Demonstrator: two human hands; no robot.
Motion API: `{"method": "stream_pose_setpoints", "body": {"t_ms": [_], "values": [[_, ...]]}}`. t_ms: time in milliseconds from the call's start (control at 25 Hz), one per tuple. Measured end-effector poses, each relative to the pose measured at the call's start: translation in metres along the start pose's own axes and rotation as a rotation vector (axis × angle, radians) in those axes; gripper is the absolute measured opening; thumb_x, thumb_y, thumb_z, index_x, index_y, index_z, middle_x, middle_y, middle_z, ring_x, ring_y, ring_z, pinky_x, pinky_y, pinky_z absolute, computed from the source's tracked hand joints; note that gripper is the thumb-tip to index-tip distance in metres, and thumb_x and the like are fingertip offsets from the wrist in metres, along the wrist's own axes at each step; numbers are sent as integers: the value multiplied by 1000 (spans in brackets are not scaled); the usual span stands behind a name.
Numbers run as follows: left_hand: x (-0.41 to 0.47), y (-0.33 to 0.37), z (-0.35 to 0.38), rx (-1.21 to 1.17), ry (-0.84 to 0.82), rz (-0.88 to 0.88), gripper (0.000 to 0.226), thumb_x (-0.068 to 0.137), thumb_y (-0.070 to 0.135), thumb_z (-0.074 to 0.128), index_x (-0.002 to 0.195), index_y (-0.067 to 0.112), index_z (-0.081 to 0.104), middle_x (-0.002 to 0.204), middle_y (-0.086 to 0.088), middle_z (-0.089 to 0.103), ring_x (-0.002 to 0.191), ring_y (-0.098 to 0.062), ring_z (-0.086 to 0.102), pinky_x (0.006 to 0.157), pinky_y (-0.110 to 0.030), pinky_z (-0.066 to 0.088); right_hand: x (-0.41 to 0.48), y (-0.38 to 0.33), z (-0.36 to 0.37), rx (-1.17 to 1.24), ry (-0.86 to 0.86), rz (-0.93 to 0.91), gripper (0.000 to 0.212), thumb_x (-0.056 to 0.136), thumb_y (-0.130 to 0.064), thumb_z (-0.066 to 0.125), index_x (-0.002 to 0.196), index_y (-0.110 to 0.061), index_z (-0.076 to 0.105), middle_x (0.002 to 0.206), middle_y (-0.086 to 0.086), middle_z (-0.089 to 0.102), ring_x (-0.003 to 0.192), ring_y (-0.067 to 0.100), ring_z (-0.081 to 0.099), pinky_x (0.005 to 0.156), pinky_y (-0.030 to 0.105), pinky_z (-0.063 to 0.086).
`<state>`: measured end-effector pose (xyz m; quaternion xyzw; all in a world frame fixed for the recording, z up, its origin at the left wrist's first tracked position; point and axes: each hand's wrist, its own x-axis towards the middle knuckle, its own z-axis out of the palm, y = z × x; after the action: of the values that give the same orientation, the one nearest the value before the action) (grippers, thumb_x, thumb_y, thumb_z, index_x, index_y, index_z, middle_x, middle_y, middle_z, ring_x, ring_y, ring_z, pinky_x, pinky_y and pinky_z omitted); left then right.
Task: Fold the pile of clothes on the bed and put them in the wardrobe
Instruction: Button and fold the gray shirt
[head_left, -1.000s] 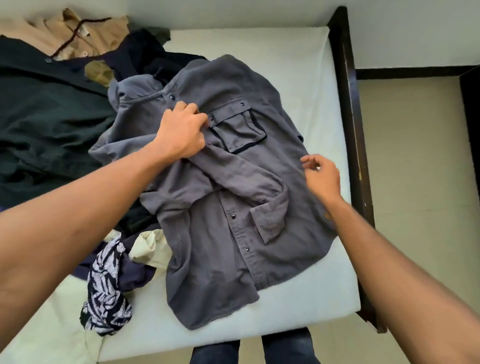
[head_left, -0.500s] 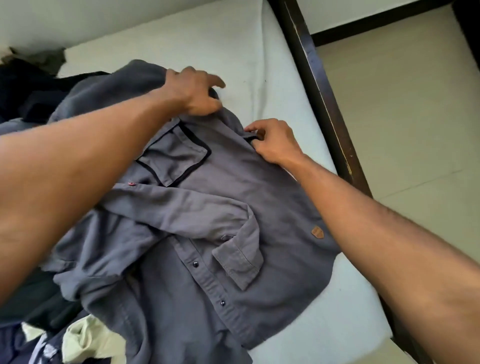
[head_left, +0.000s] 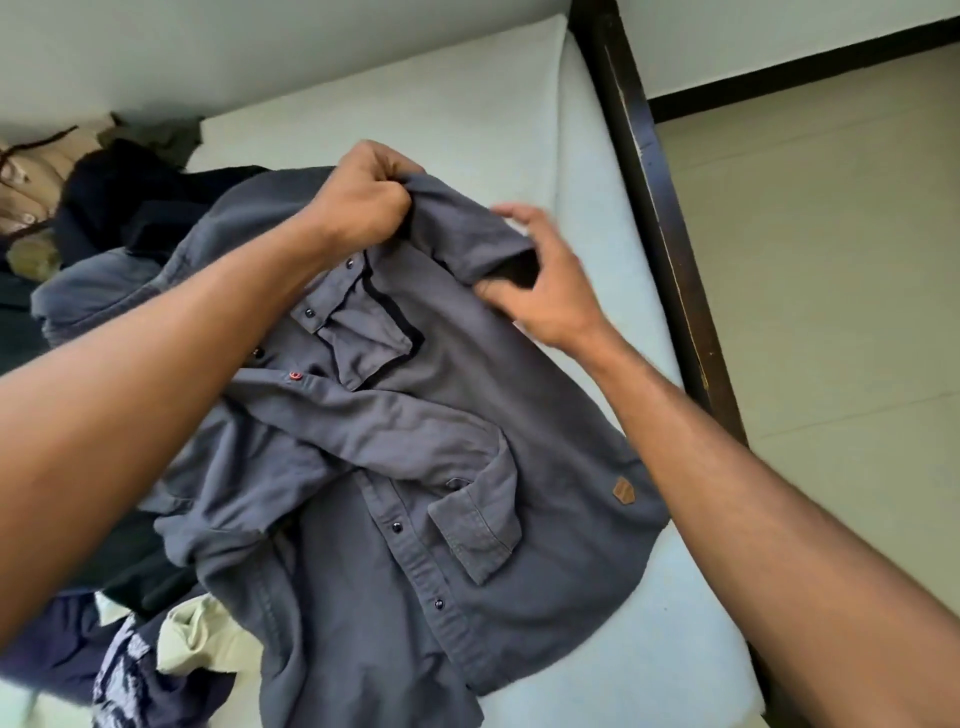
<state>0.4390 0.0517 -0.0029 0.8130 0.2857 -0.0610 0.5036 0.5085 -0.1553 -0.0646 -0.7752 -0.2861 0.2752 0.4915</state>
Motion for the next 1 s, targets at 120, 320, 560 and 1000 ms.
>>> {"method": "stream_pose_setpoints", "body": {"t_ms": [120,320,560,1000], "values": [[-9,-11,-10,76,70,72,53,49,1,32,74,8,78,79,-20,74,77,-38,71,67,-57,60,-7,10,26,-155,-179,103,24,84,-18,65,105,-28,72,89,-17,71,91,7,67,77,28,49],[-44,-17,-27,52,212,83,42,57,-5,33,75,-7,71,72,-26,68,63,-37,61,56,-43,52,4,-26,0,-82,281,-115,56,67,5,50,114,-9,78,102,-5,76,97,15,71,85,39,59],[-74,-16,-47,394,233,55,37,75,-6,46,87,4,79,75,-4,67,77,-17,60,68,-24,40,-28,-109,10,-211,428,-667,45,71,9,56,112,-3,71,92,1,64,79,27,60,69,31,46],[-99,-75,-35,419,230,41,36,60,12,35,68,3,69,60,-13,62,65,-34,59,63,-40,49,12,-38,-36,-791,440,-269,36,83,-26,59,116,-26,73,103,1,75,90,30,69,74,37,40]]}}
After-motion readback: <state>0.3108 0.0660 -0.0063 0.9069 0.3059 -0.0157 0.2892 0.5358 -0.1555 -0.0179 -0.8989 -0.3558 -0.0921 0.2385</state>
